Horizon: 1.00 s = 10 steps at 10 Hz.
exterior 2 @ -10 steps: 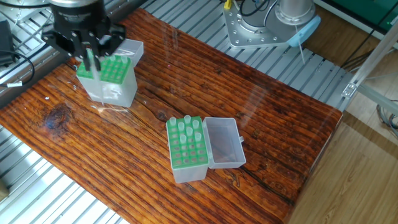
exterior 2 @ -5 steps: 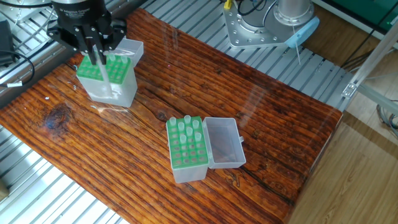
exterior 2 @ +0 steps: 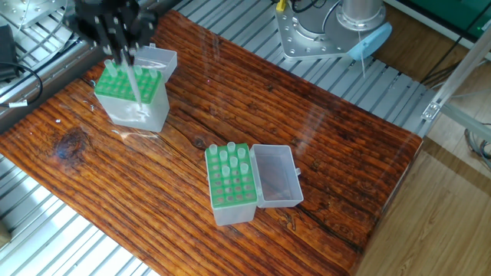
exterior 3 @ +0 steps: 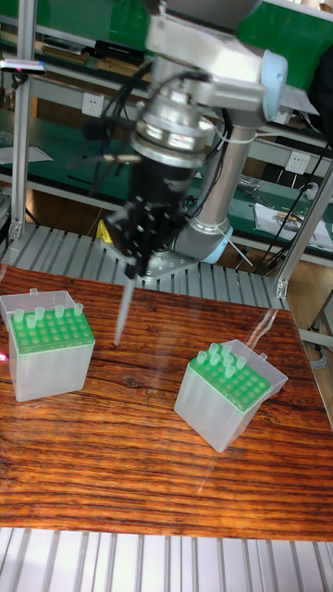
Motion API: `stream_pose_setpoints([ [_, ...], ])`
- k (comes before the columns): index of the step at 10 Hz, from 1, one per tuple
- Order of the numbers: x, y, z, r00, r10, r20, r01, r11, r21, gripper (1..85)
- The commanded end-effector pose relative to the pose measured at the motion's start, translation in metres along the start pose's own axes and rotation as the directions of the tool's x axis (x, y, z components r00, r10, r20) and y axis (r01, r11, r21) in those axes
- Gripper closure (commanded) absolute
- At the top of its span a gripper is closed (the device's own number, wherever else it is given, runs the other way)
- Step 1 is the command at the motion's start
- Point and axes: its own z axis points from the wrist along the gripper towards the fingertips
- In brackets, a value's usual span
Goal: Transfer all large pipette tips from one holder to another
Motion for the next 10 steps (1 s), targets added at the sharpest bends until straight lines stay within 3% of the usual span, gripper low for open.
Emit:
stream_pose_setpoints([
  [1,0.042,-0.017,0.005,0.999,-0.037,0.009,0.037,0.999,0.007,72.7],
  [3,0.060,-0.033,0.017,0.997,-0.071,0.027,0.071,0.997,0.022,72.7],
  [5,0.075,-0.049,0.017,0.996,-0.092,-0.002,0.092,0.995,0.041,72.7],
  [7,0.092,-0.048,0.021,0.996,-0.091,-0.009,0.091,0.996,0.013,72.7],
  [10,0.097,-0.045,0.027,0.997,-0.082,-0.005,0.082,0.997,-0.003,72.7],
])
